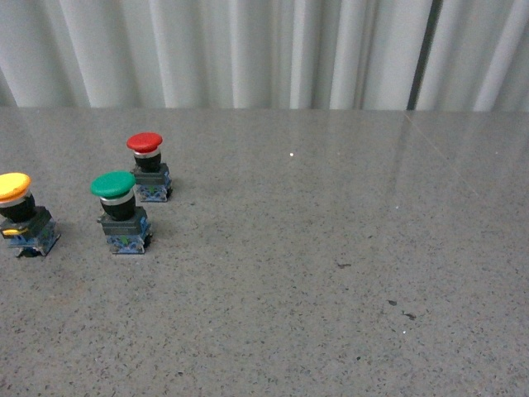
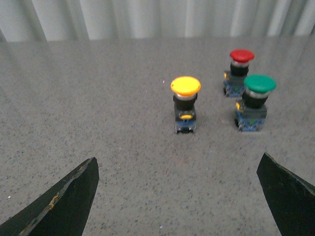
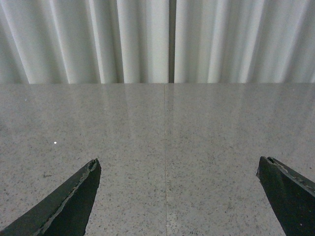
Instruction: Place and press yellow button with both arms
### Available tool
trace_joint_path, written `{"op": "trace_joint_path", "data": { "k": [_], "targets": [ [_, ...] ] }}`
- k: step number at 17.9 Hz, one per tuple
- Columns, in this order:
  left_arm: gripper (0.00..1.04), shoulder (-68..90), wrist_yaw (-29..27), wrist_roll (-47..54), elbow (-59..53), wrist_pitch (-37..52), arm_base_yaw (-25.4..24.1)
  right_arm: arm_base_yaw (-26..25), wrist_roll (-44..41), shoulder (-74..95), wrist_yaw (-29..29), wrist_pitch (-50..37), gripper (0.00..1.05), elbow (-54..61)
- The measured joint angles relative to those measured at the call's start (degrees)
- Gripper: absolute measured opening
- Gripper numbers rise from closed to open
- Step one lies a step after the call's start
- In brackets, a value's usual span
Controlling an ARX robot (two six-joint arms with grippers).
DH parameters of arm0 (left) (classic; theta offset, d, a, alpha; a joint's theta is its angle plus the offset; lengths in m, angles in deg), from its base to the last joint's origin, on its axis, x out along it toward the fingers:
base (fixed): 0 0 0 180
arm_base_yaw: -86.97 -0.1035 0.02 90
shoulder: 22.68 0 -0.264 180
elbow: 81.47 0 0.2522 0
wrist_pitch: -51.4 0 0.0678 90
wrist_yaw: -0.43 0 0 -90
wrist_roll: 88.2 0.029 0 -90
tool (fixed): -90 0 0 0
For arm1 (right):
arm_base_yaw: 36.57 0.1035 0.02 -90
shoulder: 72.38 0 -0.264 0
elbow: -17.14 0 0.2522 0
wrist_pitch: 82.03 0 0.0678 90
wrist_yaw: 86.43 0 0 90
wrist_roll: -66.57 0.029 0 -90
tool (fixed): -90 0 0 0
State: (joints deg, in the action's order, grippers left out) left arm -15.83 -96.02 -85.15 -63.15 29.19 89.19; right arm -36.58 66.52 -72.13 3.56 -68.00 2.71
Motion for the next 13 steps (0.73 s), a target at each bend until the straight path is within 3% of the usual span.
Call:
{"op": "trace_joint_path", "data": {
  "k": [3, 5, 7, 10, 13],
  "targets": [
    [0.98, 11.7, 2.0, 2.3, 4.5, 13.6, -2.1, 0.0, 0.0, 0.0, 0.0, 0.0, 0.98, 0.0],
    [0.98, 26.8, 5.9, 3.9, 10.3, 26.7, -3.3, 0.0, 0.0, 0.0, 0.0, 0.0, 0.98, 0.0],
    [0.98, 43.1, 9.1, 5.1, 17.7, 34.2, -3.1, 0.0, 0.0, 0.0, 0.0, 0.0, 0.98, 0.0],
    [0.98, 64.4, 6.5, 6.5, 30.0, 33.2, -3.9, 0.0, 0.0, 0.0, 0.0, 0.0, 0.98, 0.0],
    [0.98, 75.1, 8.8, 6.0, 35.3, 29.7, -4.7, 0.0, 0.0, 0.0, 0.0, 0.0, 0.98, 0.0]
  ]
}}
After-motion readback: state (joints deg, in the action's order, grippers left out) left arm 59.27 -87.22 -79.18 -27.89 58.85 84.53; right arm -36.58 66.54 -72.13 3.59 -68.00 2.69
